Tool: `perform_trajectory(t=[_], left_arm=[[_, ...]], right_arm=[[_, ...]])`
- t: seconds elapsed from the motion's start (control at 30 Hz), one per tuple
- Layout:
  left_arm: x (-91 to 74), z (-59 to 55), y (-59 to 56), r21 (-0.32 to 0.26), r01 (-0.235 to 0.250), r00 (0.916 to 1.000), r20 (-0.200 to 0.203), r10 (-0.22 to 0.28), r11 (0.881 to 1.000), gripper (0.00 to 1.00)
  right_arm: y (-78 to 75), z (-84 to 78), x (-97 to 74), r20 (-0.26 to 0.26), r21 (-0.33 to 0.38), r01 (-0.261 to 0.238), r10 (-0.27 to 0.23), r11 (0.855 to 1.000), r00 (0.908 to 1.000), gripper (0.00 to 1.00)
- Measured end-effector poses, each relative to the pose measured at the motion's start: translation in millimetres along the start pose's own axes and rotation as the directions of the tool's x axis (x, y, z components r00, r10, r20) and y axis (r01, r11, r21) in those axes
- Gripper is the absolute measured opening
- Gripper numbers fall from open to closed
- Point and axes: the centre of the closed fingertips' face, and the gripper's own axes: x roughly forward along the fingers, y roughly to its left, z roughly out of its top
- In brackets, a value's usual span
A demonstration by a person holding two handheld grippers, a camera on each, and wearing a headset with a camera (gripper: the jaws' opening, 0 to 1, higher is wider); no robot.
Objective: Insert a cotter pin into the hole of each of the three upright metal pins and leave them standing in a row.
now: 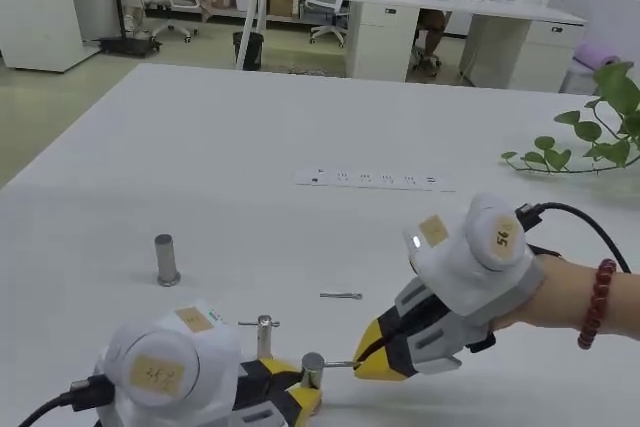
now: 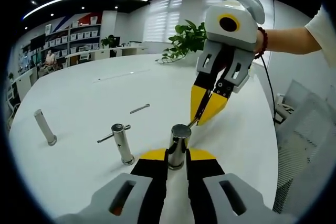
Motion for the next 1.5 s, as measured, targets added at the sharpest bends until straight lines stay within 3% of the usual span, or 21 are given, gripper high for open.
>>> perform_trajectory(t=[0.47, 0.87, 0.93, 1.17, 1.5], left_arm=[[1.6, -0.2, -0.8, -0.015, 0.009, 0.9999, 0.006, -0.009, 1.0, 0.12], [2.5, -1.3, -0.1, -0.024, 0.001, 1.0, 0.01, -0.001, 1.0, 0.12], [2.6, -1.3, 0.0, -0.032, 0.003, 0.9999, 0.011, -0.002, 0.999, 0.12], [2.7, -1.1, -0.2, -0.038, 0.003, 0.9999, 0.014, -0.002, 0.999, 0.12], [2.1, -1.7, -0.5, -0.052, 0.01, 0.9998, 0.017, -0.009, 0.999, 0.12]], right_arm=[[0.4, 12.6, 9.9, 0.007, -0.019, -0.009, 0.009, 1.0, 0.9999, 0.04], [0.7, 17.4, 17.2, 0.011, 0.059, 0.003, -0.003, 0.998, 0.9999, 0.05], [1.6, 16.0, 18.1, 0.005, 0.071, 0.005, -0.006, 0.997, 1.0, 0.1], [2.0, 15.5, 11.4, 0.013, 0.091, 0.013, -0.014, 0.996, 0.9998, 0.12], [1.9, 18.1, 7.6, 0.018, 0.083, 0.028, -0.03, 0.996, 0.9994, 0.06]])
